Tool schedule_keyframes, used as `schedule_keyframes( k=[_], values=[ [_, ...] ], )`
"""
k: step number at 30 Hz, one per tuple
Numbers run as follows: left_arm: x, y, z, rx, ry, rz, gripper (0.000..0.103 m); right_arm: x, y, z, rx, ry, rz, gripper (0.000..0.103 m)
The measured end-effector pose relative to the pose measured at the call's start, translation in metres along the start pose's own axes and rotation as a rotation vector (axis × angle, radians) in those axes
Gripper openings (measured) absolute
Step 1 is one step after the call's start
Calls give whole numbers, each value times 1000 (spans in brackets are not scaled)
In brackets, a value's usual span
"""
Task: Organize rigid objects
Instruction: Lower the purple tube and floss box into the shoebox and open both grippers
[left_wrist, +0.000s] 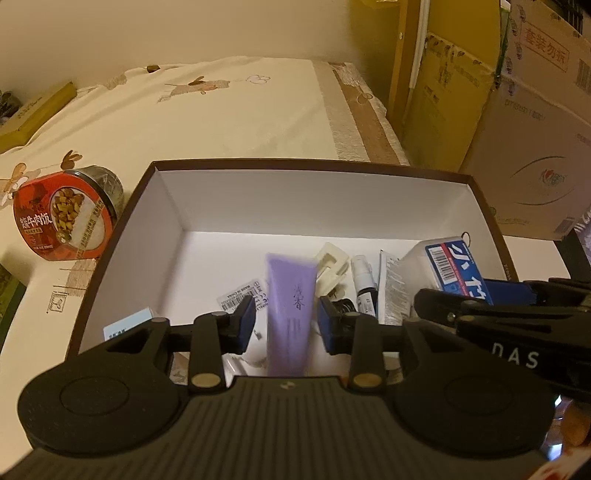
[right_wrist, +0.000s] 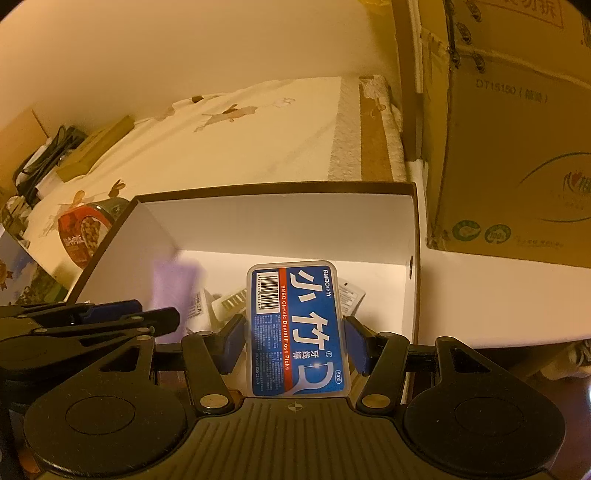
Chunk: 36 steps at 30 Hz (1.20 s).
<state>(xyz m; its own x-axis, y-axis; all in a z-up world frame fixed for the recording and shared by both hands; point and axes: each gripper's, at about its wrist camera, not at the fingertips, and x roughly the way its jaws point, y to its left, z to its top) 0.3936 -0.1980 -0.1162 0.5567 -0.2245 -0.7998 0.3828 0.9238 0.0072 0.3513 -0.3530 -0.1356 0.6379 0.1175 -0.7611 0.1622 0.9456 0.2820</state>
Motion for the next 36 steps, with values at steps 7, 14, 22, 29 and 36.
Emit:
schedule_keyframes(
  k=[7, 14, 22, 29, 36],
  values=[
    [-1, 8, -2, -6, 11, 16, 37, -1, 3, 0, 7, 5, 6, 54],
    [-3, 13, -3, -15, 16, 18, 40, 3, 6, 4, 24, -11, 37, 54],
    [-2, 16, -6, -25, 23, 20, 46, 1, 8, 10, 84, -62, 71, 69],
    [-4, 18, -10, -25, 19, 22, 52, 2, 9, 0, 51, -32, 53, 73],
    [-6, 20, -11, -28, 15, 25, 52, 5, 7, -4, 46, -16, 46, 73]
  ],
)
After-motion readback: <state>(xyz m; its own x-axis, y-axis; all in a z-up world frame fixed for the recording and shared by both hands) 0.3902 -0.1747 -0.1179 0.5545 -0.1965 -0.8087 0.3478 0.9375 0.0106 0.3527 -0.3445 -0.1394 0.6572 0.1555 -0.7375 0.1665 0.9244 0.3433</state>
